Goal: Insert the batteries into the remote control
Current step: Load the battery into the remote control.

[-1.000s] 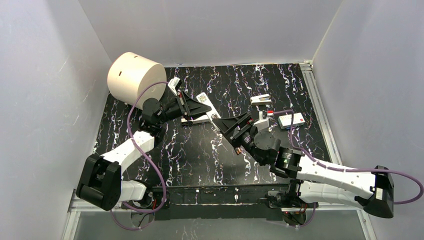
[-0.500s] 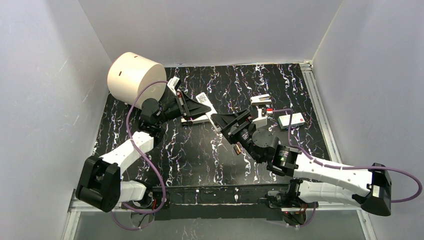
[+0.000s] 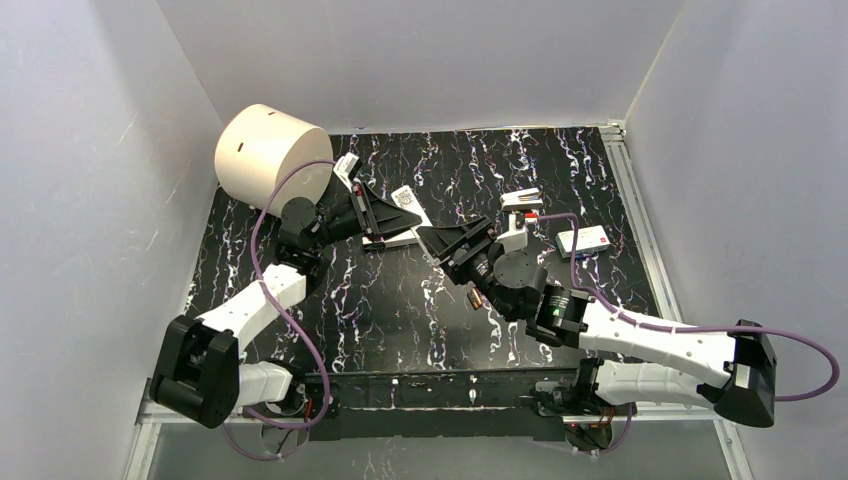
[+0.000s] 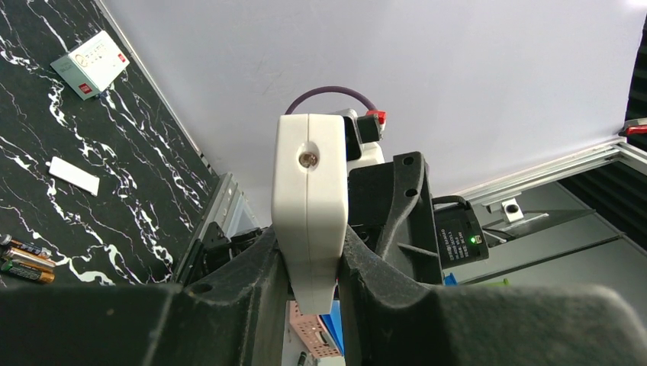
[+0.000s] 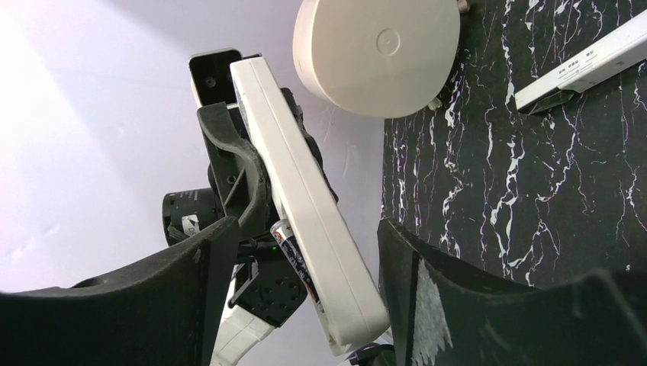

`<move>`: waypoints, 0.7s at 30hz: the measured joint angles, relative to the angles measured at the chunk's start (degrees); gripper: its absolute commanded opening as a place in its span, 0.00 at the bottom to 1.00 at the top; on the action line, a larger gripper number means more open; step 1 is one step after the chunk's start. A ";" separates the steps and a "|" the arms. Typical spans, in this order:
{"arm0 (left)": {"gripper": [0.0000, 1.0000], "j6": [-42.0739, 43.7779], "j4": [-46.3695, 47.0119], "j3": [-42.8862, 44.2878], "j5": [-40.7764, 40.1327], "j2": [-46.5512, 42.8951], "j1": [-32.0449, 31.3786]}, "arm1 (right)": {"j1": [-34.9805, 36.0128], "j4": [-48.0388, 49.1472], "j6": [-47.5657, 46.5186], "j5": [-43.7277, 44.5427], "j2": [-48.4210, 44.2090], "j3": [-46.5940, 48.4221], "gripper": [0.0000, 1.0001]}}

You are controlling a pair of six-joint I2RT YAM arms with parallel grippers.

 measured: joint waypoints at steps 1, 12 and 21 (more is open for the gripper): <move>0.00 0.00 0.00 0.00 0.02 -0.07 0.00 | -0.07 -0.13 0.13 -0.02 0.00 0.09 0.70; 0.00 1.14 0.02 0.00 0.85 -1.22 -0.52 | -0.90 -0.15 1.49 -1.57 0.42 0.20 0.59; 0.00 0.50 -0.09 0.00 0.46 -1.22 -0.72 | -1.22 -0.07 1.49 -2.80 0.70 0.22 0.44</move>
